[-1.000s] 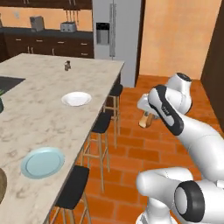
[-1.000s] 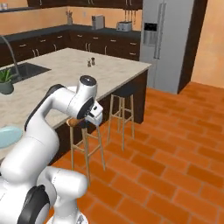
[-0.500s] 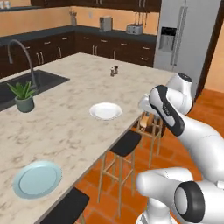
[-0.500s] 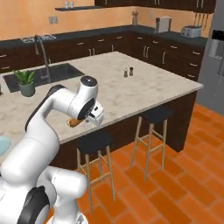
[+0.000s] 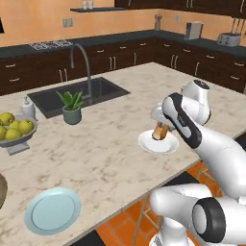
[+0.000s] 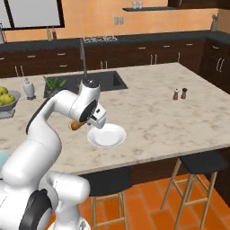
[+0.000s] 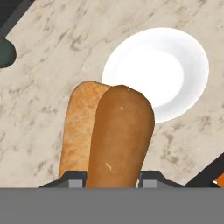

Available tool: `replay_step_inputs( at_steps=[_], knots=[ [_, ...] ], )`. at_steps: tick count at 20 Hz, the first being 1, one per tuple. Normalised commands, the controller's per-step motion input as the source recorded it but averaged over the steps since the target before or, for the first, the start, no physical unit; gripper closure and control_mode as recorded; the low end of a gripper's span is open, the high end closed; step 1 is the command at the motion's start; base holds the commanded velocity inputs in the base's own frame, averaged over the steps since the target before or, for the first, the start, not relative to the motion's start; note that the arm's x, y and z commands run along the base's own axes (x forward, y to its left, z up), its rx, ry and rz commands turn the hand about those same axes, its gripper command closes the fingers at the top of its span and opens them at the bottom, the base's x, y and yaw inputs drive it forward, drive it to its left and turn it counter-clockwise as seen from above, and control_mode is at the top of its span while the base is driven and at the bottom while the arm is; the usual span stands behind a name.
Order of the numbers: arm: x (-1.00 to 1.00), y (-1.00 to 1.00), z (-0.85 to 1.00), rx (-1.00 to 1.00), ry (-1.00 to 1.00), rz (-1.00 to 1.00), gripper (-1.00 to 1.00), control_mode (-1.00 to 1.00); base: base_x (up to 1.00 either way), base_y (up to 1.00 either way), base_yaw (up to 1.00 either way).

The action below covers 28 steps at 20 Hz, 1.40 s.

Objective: Place one bun and one sausage from the bowl on each plate.

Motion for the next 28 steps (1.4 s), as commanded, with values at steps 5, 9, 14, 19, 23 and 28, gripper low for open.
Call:
replay_step_inputs(
  at_steps=[5,9,14,19,23,28],
  knots=[
    [0.00,0.00,0.00,0.00,0.00,0.00,1.00,1.00,0.83,-0.77,0.41],
    [0.75,-0.45,-0.57,0.00,0.17,0.16,1.00,-1.00,0.25,-0.14,0.09],
    [0.90,-0.66,-0.81,0.00,0.19,0.02,1.00,-1.00,0.00,0.00,0.00],
    [0.51,-0.73,-0.47,-0.01,0.17,0.00,1.00,-1.00,0.00,0.00,0.00],
    [0.48,-0.24,-0.49,-0.04,0.11,0.00,1.00,-1.00,0.00,0.00,0.00],
    [0.33,0.00,-0.30,0.00,0.02,0.00,1.00,-1.00,0.00,0.00,0.00]
  ],
)
